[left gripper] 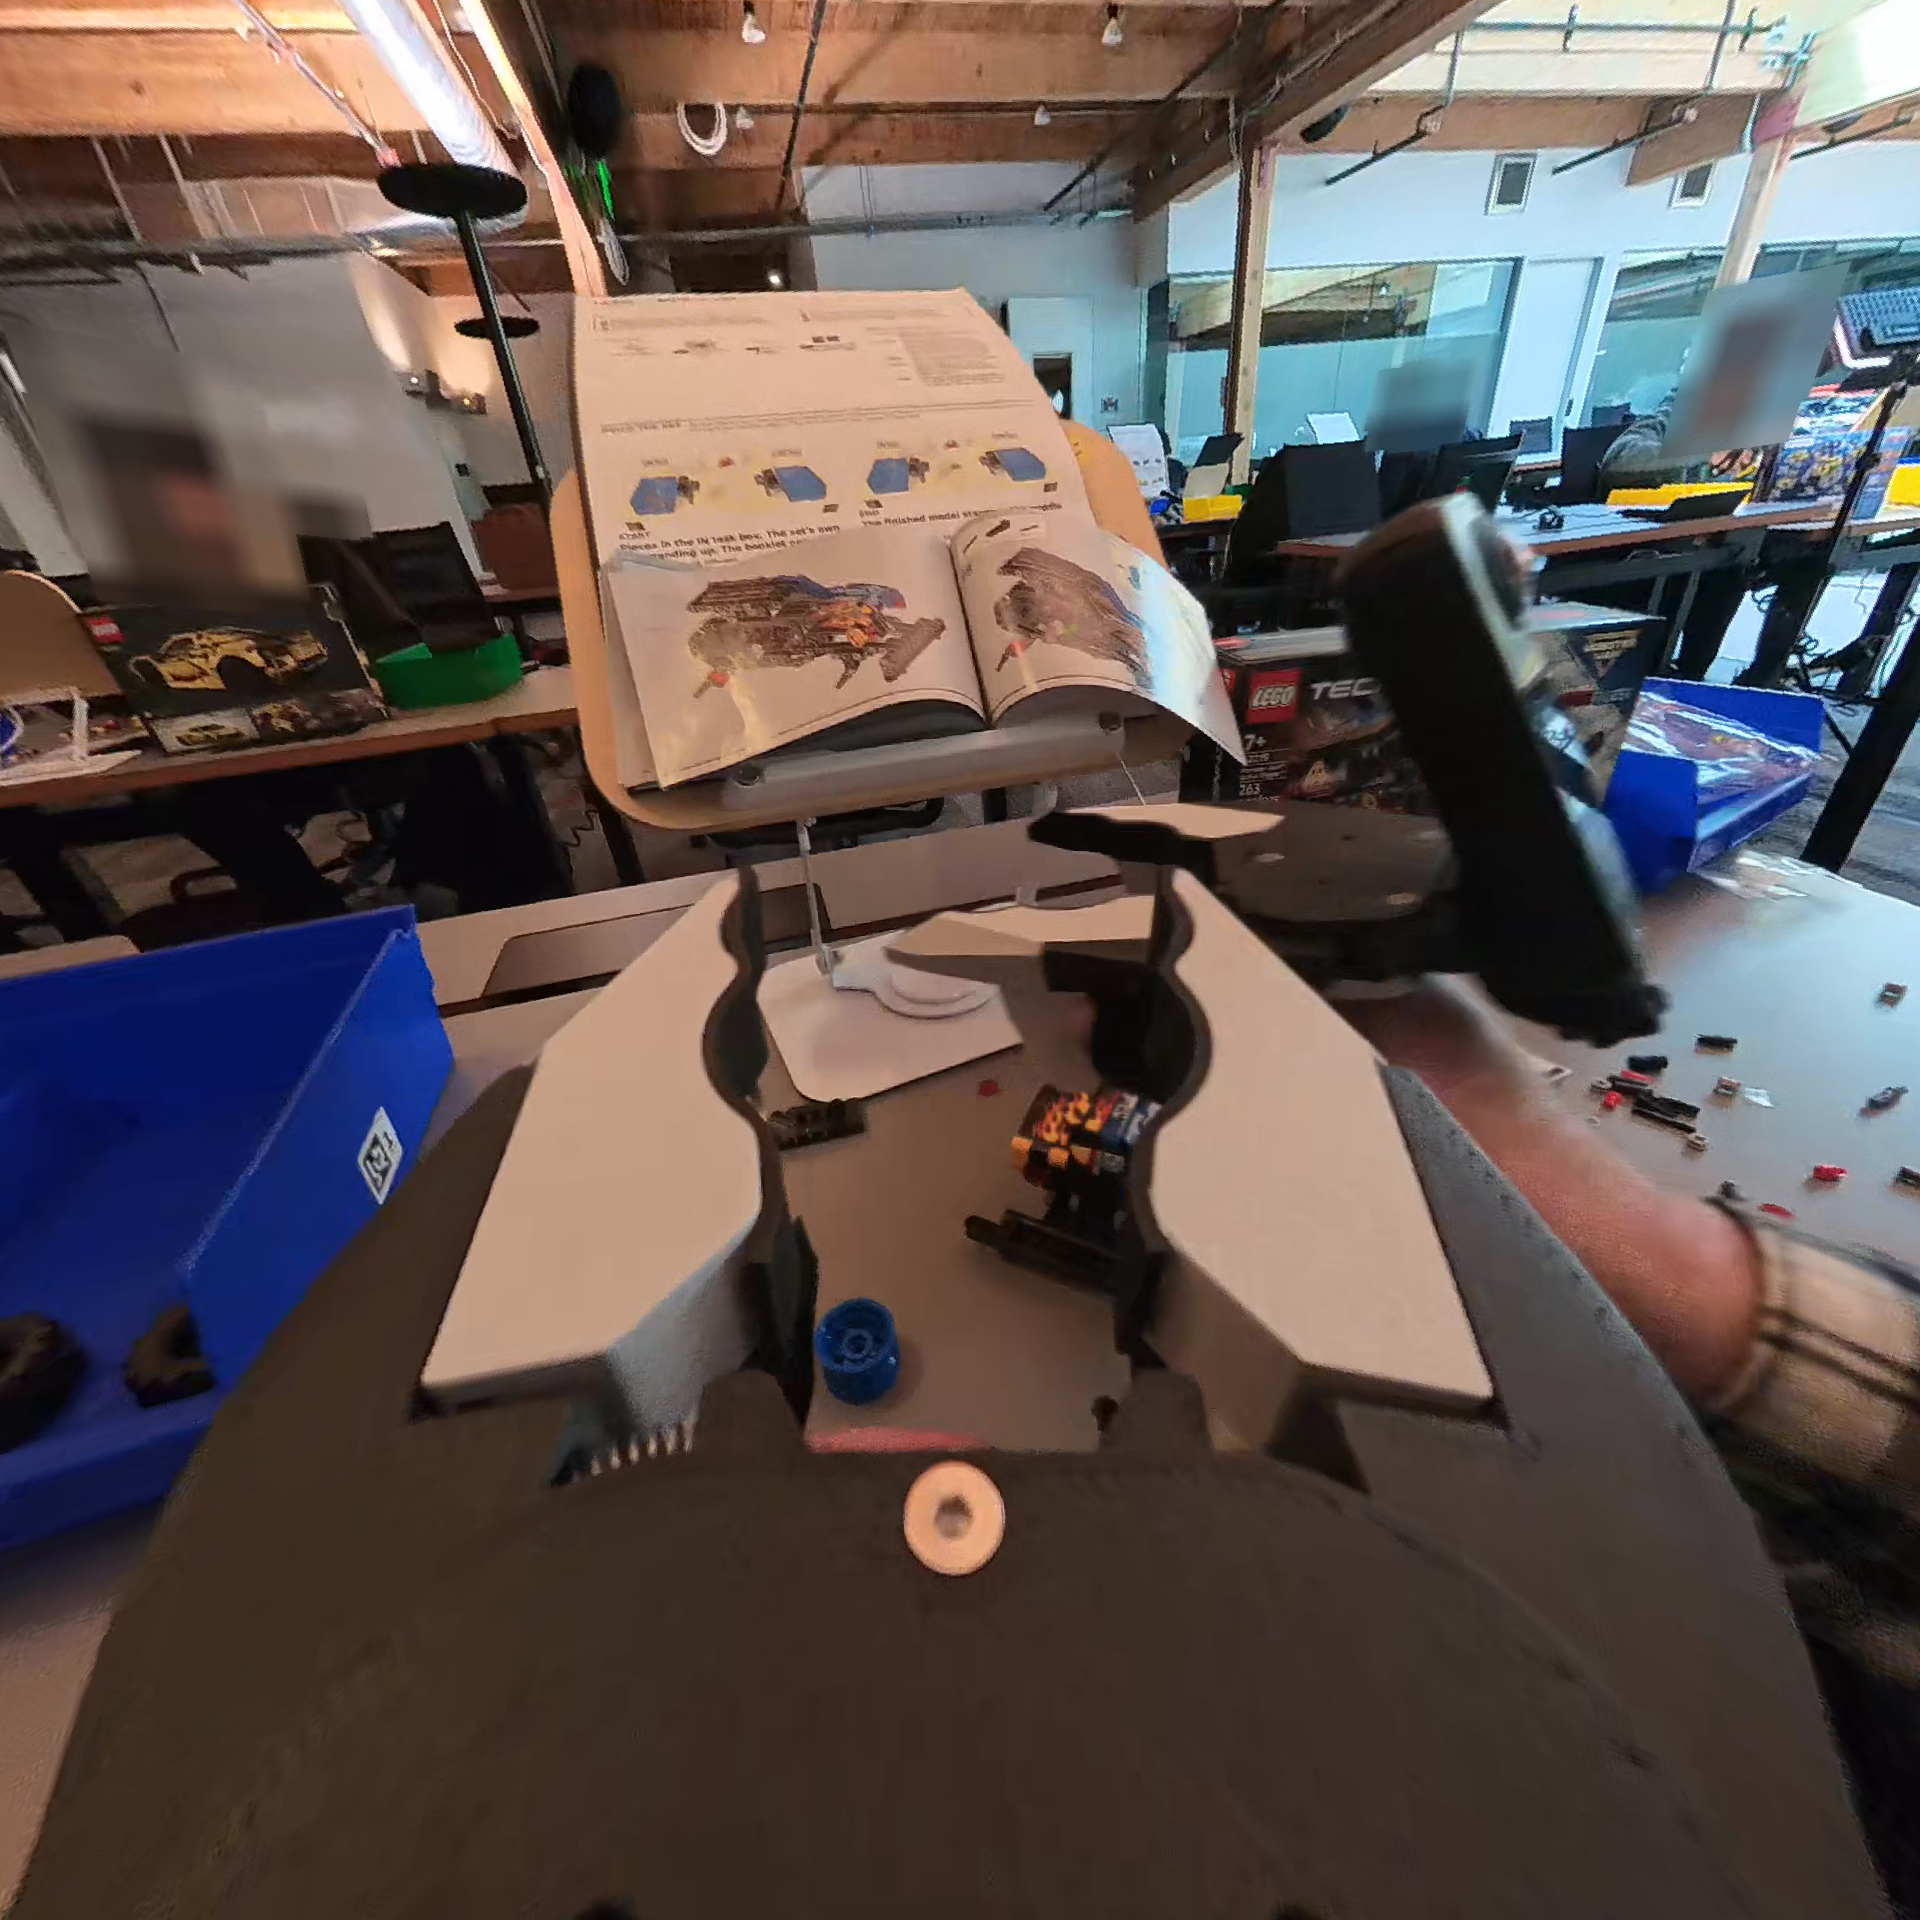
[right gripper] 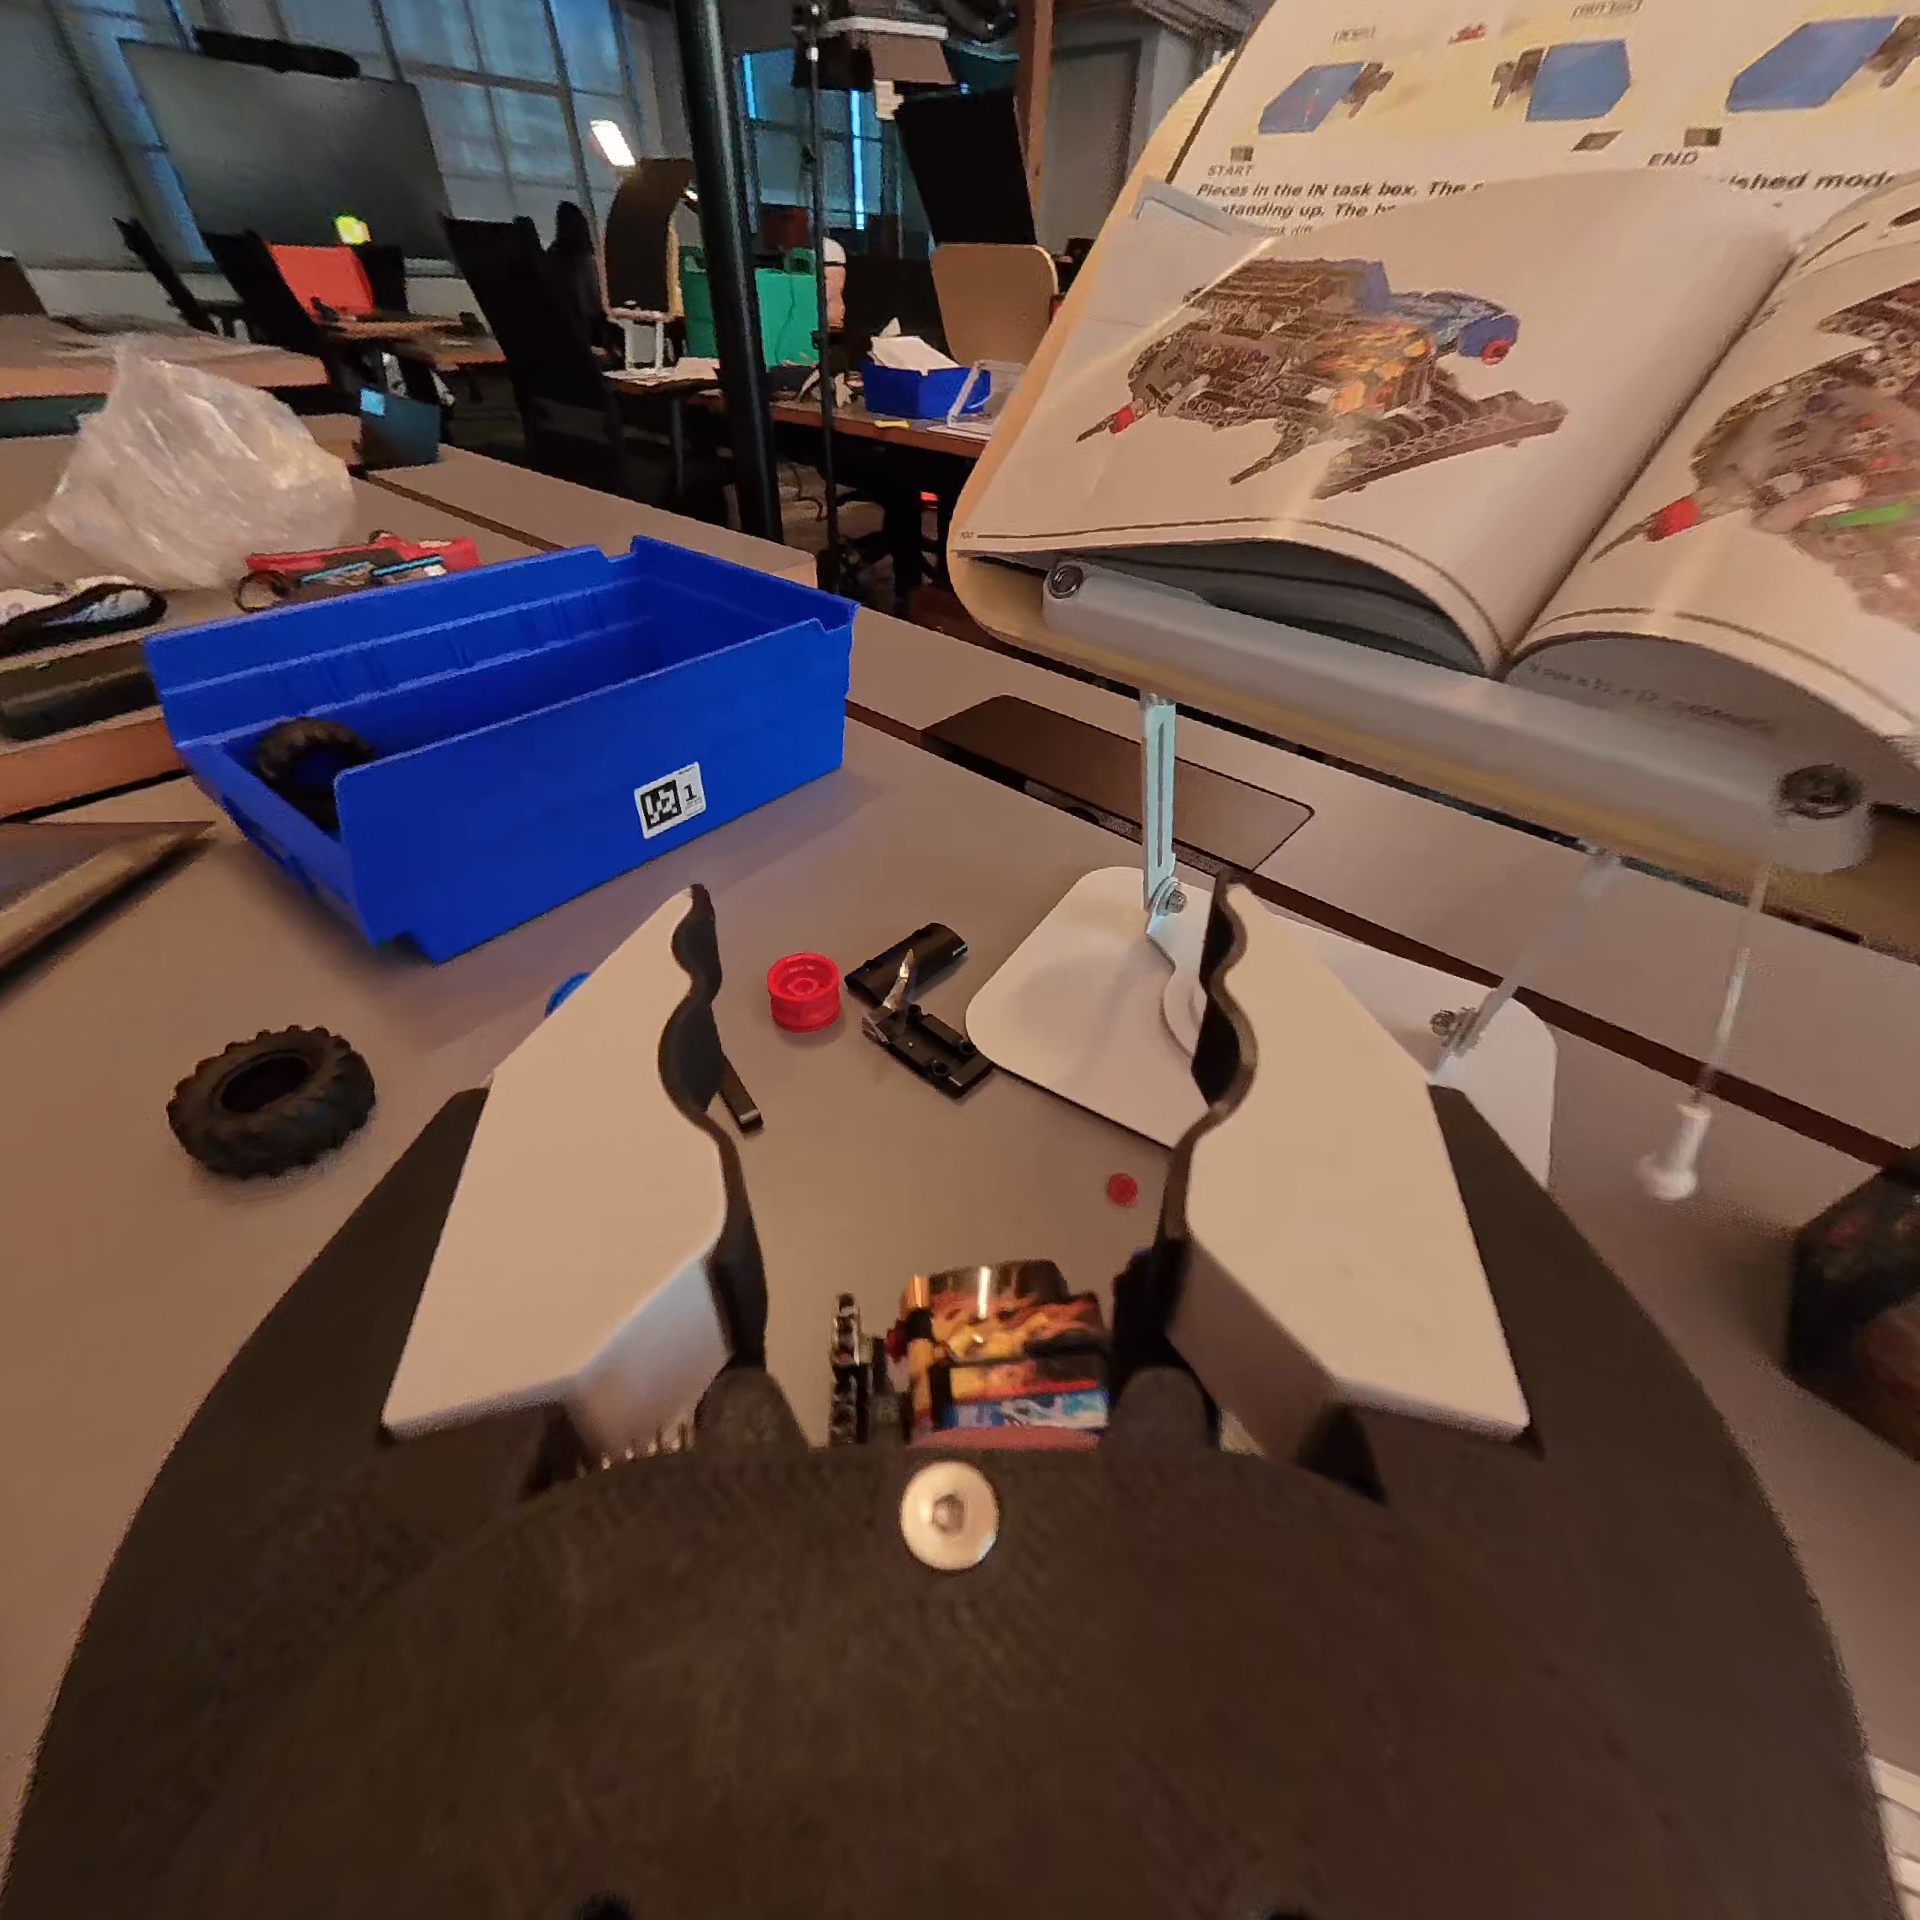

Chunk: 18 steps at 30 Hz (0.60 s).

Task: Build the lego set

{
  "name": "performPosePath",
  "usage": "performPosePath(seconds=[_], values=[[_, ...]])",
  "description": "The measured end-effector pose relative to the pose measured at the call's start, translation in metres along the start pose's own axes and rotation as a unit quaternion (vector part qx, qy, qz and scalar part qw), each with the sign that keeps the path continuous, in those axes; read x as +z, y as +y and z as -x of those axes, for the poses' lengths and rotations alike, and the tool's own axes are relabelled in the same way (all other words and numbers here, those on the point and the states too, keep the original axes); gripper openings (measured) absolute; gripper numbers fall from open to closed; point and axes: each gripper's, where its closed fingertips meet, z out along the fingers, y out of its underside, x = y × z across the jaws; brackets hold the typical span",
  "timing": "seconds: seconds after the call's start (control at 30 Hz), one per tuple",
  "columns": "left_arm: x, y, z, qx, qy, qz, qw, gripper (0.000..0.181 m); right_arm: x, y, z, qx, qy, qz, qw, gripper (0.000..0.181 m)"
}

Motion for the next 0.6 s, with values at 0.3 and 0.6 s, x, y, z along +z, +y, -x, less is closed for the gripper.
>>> performPosePath(seconds=[0.3, 0.6], values=[[0.040, 0.020, 0.011, 0.035, 0.029, 0.028, 0.999, 0.008, -0.049, -0.003, -0.040, -0.027, -0.039, -0.030, 0.998, 0.030], [0.109, 0.047, 0.005, 0.077, 0.062, 0.070, 0.993, 0.010, -0.068, -0.007, -0.074, -0.072, -0.004, -0.048, 0.996, 0.020]])
